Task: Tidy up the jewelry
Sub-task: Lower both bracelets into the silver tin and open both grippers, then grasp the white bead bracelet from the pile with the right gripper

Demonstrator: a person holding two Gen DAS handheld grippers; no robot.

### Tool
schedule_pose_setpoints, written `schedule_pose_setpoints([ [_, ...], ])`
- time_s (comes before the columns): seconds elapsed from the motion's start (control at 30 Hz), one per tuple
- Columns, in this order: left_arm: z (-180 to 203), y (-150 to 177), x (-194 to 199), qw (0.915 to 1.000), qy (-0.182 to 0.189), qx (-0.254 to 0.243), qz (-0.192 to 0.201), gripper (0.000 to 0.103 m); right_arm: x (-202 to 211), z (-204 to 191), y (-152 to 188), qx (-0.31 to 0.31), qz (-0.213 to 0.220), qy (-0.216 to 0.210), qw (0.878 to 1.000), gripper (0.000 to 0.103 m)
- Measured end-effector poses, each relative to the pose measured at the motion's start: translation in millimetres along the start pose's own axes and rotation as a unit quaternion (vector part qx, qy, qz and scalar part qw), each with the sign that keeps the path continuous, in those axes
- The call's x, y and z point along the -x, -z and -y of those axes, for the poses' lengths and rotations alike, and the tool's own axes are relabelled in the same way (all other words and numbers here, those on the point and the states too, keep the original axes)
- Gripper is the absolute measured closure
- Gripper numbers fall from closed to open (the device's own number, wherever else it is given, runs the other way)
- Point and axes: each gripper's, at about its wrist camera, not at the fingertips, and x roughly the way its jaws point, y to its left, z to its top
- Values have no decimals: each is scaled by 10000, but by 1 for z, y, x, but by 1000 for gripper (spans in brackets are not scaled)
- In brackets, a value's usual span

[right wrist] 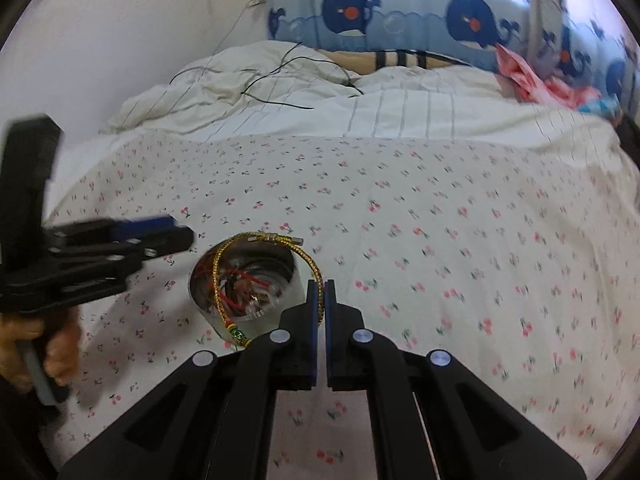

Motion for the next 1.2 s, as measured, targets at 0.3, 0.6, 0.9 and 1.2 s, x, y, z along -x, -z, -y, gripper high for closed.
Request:
schedule_pose_setpoints([
  [0.3,-25,14,40,9995,-117,242,168,49,-42,-36,-10,621,-313,86,9975,100],
  [0.6,-36,15,36,9990,-64,444,83,48,-62,-43,-5,790,-598,307,9946,99],
  [0.9,-26,23,44,9990,51,420,127,45,-34,-24,-13,430,-325,380,9978,99],
  [1.2,-20,57,48,9985,356,360,-197,45,4,-6,8,-125,-373,-453,9982,88],
])
